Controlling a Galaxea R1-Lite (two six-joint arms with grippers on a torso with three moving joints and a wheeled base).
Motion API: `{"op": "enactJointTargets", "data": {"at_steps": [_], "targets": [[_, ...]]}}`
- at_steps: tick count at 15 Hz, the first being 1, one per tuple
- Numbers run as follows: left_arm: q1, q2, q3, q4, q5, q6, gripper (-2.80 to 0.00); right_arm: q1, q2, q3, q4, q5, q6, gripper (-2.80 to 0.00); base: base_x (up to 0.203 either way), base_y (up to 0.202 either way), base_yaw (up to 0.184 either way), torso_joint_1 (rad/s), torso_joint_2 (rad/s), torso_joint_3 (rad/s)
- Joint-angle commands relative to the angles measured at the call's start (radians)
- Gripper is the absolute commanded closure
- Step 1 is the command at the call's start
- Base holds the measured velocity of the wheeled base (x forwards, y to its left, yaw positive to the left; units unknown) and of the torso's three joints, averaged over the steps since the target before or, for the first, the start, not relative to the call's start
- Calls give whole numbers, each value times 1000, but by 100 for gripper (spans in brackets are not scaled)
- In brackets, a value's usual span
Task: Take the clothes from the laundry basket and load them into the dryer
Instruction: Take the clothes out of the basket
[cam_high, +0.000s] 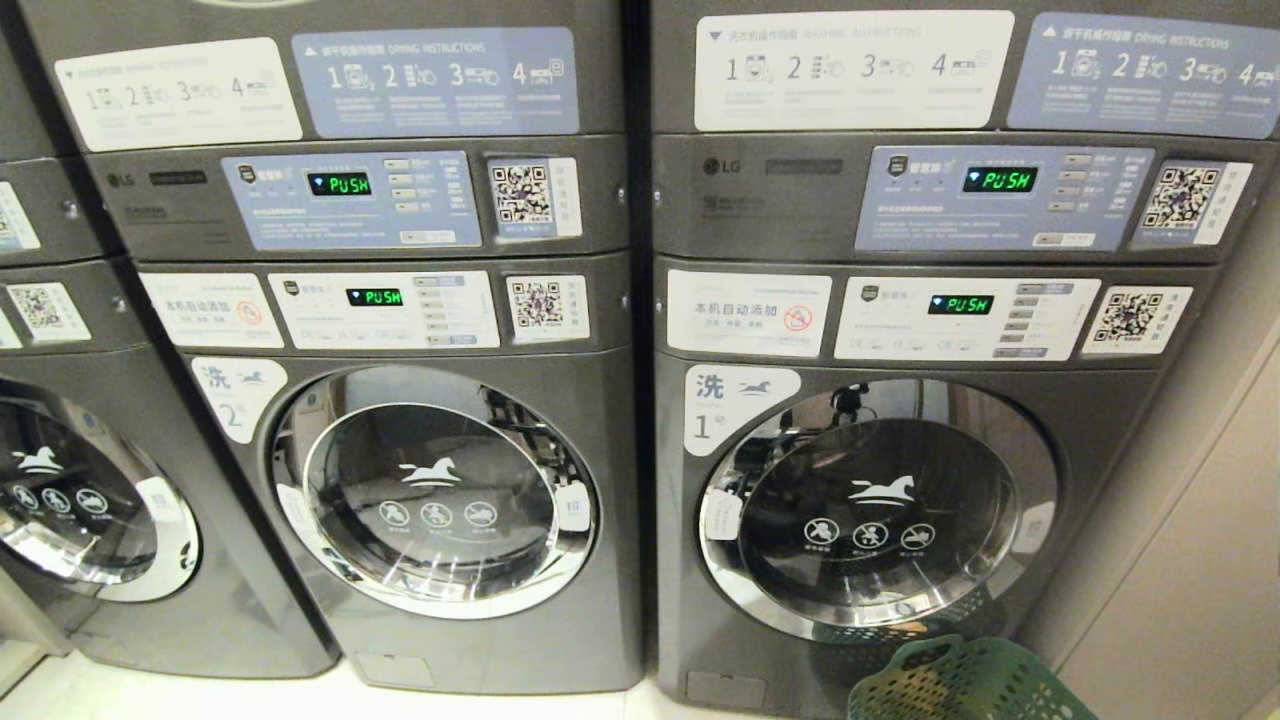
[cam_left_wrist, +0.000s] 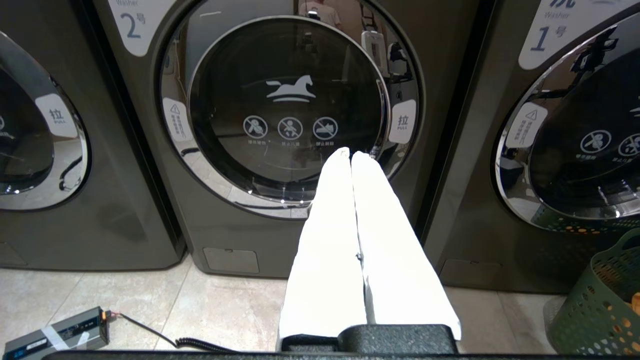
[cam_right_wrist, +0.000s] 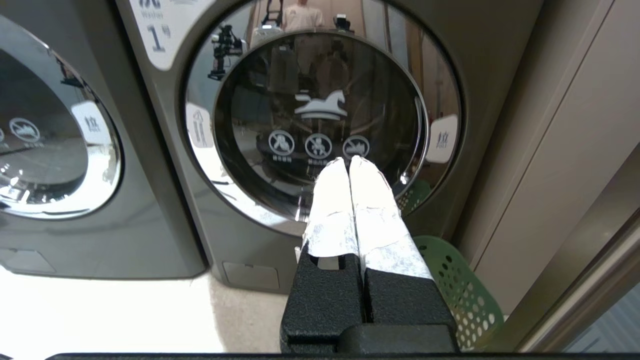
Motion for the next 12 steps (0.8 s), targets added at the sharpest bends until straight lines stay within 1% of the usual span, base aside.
{"op": "enactJointTargets", "data": {"at_steps": [1,7,11,12], "targets": [[0,0,0,1,0,0,0,0,0,0,0,0,0,0,0,0,0,-154,491,330],[0,0,0,1,0,0,0,0,0,0,0,0,0,0,0,0,0,-124,476,352],[0,0,0,1,0,0,0,0,0,0,0,0,0,0,0,0,0,-63,451,381],[0,0,0,1,0,0,0,0,0,0,0,0,0,0,0,0,0,-2,232,188]]}}
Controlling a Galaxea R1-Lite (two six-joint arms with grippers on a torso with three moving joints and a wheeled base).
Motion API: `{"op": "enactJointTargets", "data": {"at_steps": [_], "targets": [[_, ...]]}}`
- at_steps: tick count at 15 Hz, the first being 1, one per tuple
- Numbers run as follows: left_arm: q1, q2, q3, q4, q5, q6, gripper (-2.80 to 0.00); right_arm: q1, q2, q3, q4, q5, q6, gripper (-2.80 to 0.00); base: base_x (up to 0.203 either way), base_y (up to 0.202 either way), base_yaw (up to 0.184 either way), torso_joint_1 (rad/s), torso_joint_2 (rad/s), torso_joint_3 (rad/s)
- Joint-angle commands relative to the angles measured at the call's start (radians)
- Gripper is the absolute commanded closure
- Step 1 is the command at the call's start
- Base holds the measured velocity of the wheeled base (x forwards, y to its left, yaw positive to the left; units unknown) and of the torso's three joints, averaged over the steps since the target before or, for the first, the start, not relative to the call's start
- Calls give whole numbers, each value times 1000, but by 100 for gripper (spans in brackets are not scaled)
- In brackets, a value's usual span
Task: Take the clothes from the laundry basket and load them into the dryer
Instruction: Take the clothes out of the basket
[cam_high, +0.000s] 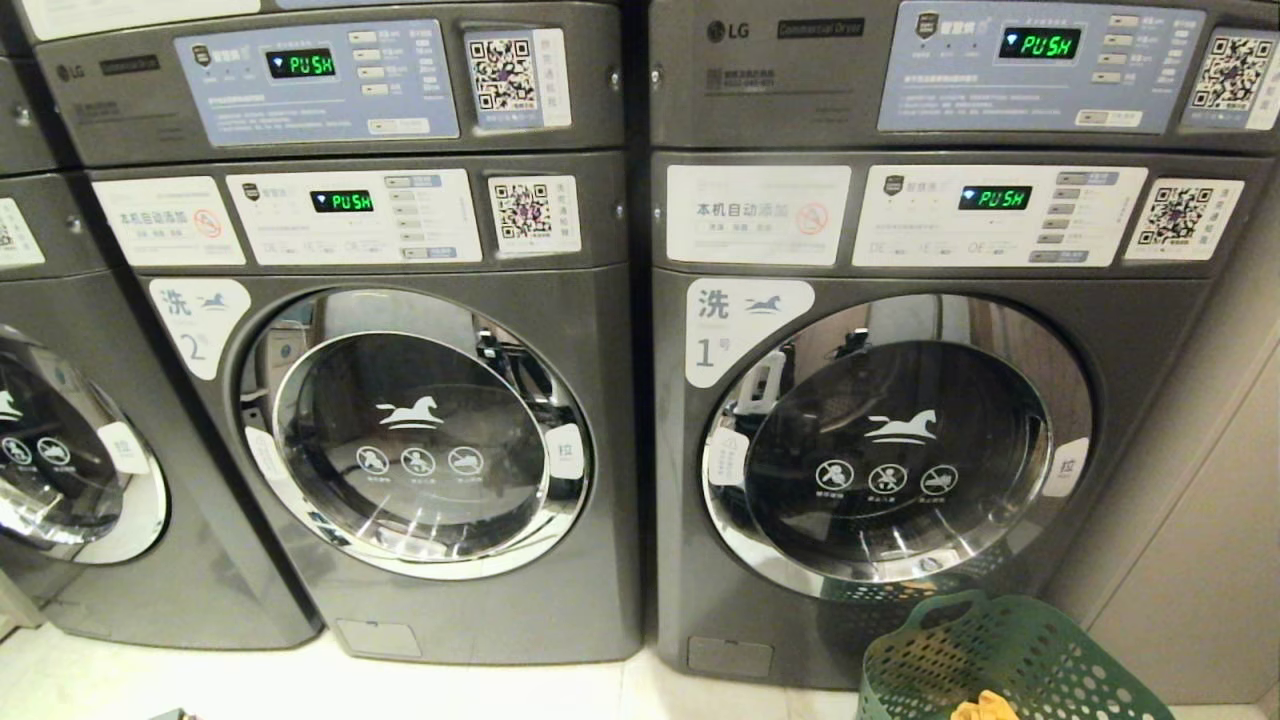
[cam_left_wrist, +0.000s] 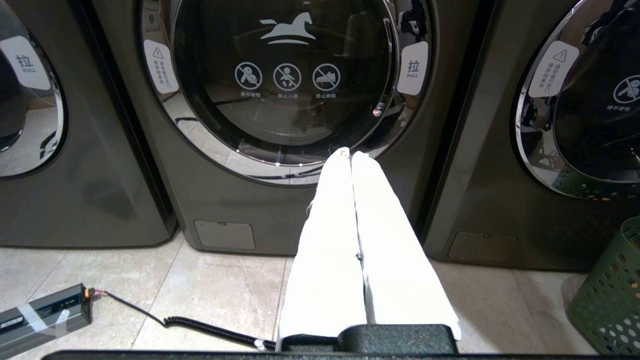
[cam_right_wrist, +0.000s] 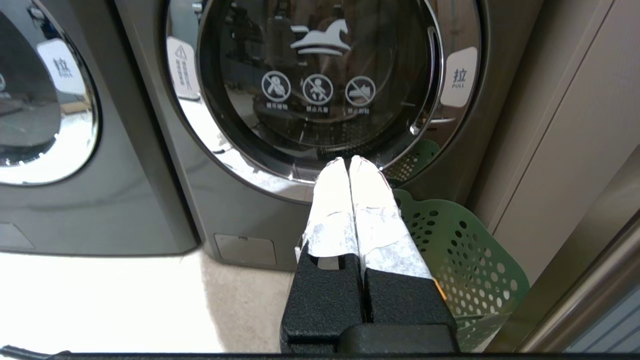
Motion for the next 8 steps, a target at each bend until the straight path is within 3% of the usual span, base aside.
{"op": "enactJointTargets", "data": {"at_steps": [1,5,8], "targets": [[0,0,0,-1,0,0,0,0,0,0,-1,0,0,0,0,0,0,0,0,0],[1,0,0,-1,0,0,0,0,-1,0,-1,0,0,0,0,0,0,0,0,0],[0,0,0,-1,0,0,0,0,-2,0,-2,0,-2,0,0,0,0,-22,109,108]]}}
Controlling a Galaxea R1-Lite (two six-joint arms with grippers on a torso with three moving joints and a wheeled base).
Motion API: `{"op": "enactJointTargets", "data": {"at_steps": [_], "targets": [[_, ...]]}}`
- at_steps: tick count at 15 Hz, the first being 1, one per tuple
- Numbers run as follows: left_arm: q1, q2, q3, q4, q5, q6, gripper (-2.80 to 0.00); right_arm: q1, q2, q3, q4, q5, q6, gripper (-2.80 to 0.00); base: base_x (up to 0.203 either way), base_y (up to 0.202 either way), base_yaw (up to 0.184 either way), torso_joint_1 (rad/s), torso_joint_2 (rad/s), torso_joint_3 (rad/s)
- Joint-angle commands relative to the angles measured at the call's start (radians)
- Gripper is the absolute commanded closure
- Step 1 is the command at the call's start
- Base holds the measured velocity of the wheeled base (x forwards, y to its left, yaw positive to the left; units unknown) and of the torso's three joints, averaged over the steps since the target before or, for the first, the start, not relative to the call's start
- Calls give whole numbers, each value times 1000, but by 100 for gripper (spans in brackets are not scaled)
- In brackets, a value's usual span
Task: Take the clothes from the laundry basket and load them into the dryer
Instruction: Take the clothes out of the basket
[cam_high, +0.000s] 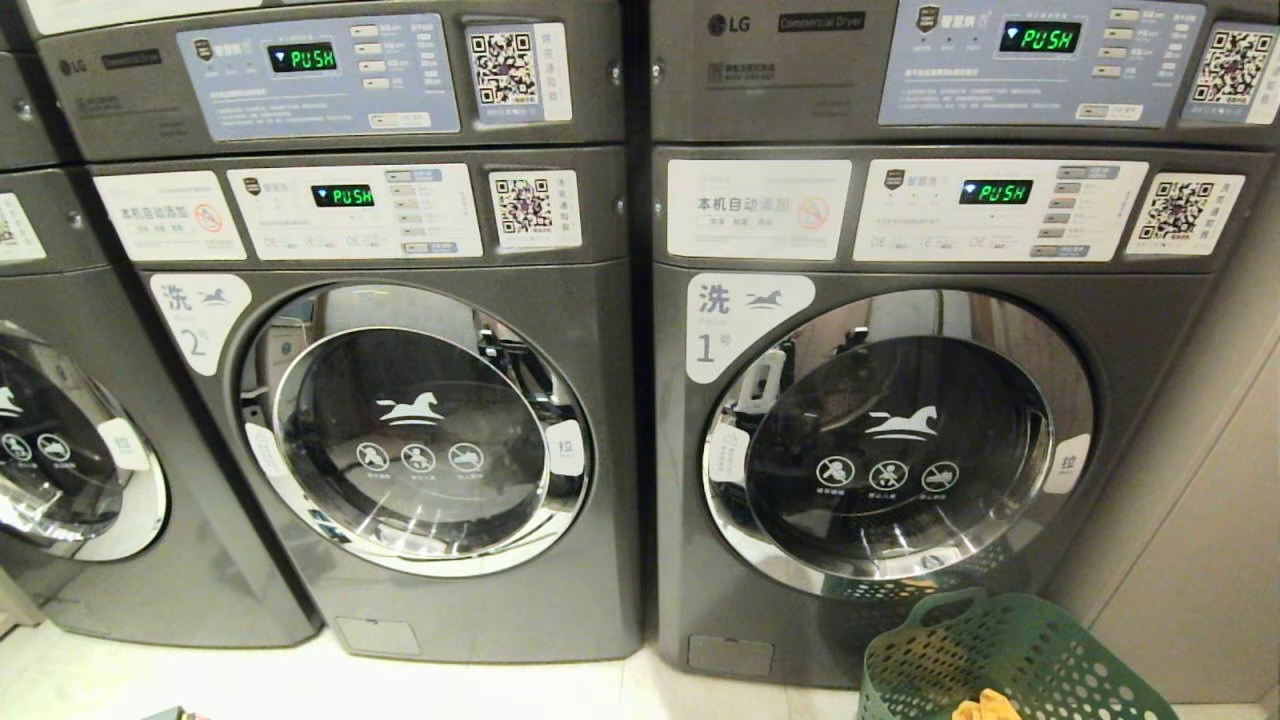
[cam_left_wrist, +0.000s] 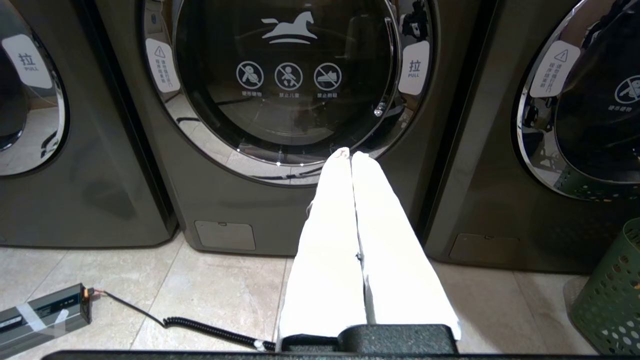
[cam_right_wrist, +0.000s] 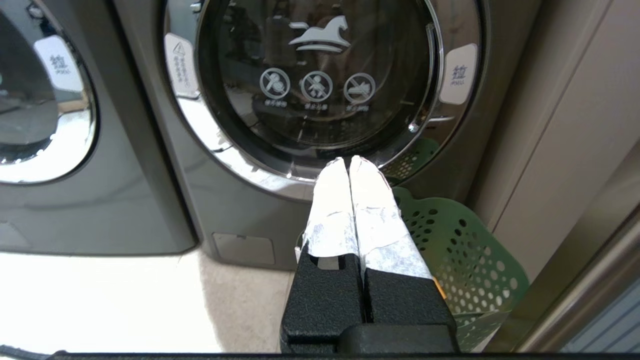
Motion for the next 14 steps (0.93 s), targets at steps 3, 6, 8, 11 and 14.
{"op": "enactJointTargets", "data": {"at_steps": [3,6,8,11,14], "targets": [[0,0,0,2,0,0,0,0,-2,0,-1,0,-2,0,0,0,0,-1,19,24],[1,0,0,2,0,0,0,0,0,0,0,0,-6,0,0,0,0,-81,22,-68],[0,0,0,2,0,0,0,0,-2,0,1,0,-10,0,0,0,0,-494,90,-384],[0,0,0,2,0,0,0,0,-2,0,-1,0,-10,0,0,0,0,-625,48,-542],[0,0,0,2,0,0,0,0,-2,0,-1,2,-4,0,0,0,0,-461,37,-415]]}}
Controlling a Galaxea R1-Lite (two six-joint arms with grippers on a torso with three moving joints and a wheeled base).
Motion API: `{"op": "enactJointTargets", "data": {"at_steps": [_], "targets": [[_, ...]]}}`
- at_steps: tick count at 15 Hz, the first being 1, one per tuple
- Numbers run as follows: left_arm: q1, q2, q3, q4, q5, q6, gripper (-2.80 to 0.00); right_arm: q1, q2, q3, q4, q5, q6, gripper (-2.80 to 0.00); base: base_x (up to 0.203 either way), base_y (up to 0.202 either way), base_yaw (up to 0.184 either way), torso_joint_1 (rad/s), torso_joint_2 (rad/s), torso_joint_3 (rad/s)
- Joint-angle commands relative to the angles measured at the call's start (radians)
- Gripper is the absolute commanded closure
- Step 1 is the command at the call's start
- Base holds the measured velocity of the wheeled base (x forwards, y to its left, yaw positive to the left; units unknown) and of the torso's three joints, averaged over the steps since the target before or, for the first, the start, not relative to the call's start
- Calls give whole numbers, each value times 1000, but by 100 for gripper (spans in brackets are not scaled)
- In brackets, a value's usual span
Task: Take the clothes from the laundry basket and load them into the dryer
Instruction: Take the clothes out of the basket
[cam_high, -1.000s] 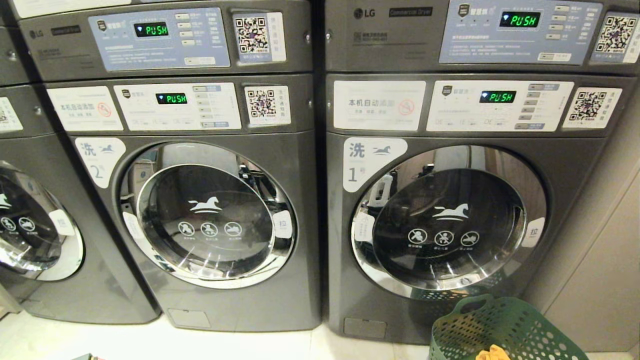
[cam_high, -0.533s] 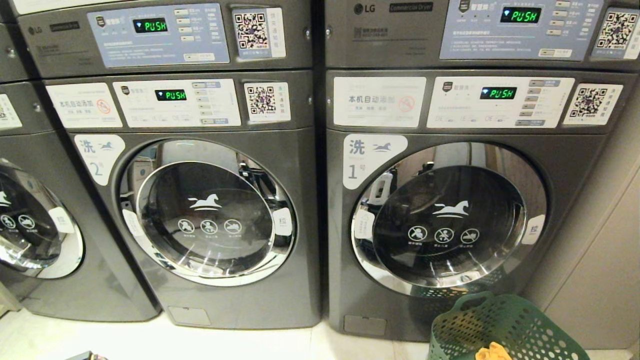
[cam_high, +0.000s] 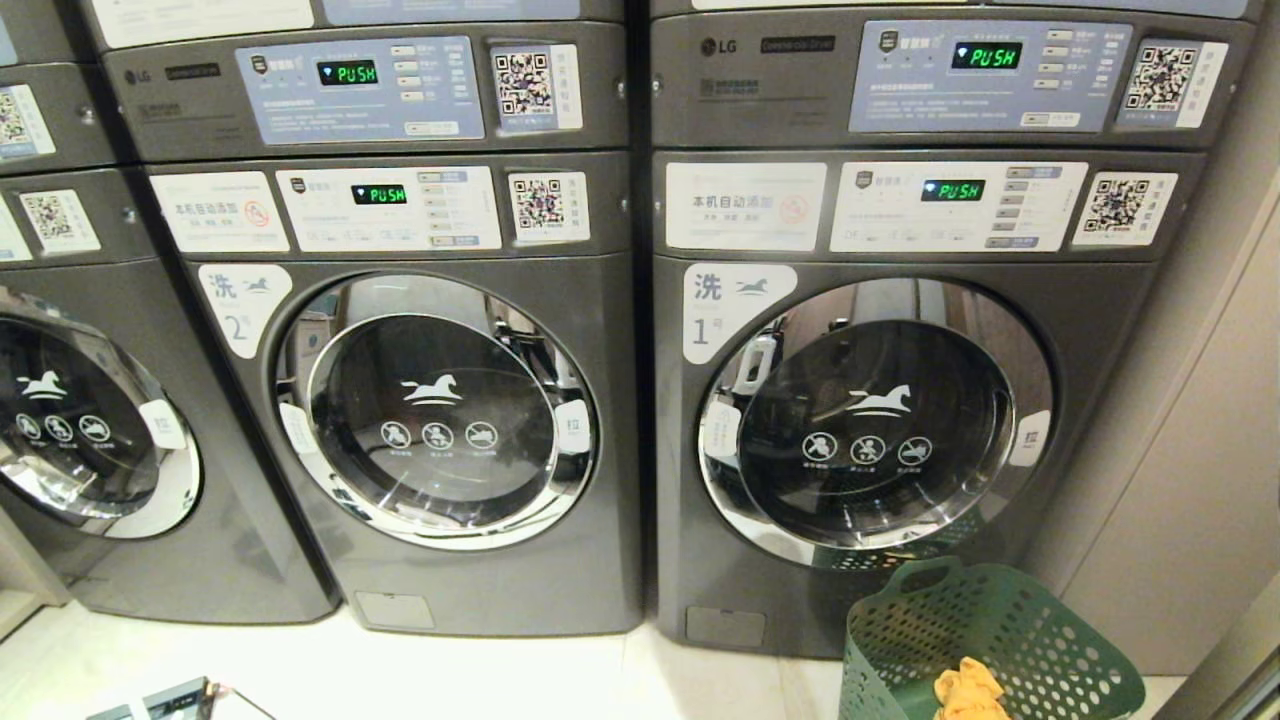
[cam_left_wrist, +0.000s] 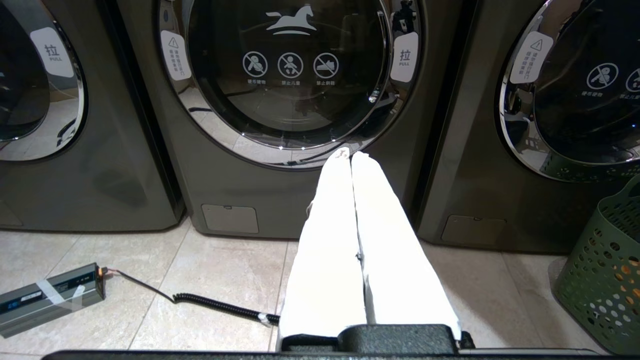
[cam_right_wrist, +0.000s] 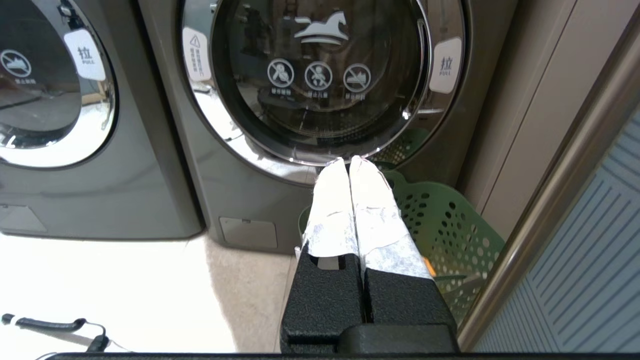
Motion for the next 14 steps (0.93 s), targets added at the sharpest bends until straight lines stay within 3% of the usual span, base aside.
{"op": "enactJointTargets", "data": {"at_steps": [1,4,9,14], "targets": [[0,0,0,-1,0,0,0,0,-2,0,0,-1,2,0,0,0,0,-138,42,-143],[0,0,0,-1,0,0,0,0,0,0,0,-1,2,0,0,0,0,-79,82,-29],[0,0,0,-1,0,0,0,0,0,0,0,-1,2,0,0,0,0,-158,365,171],[0,0,0,-1,0,0,0,0,-2,0,0,-1,2,0,0,0,0,-24,63,47]]}}
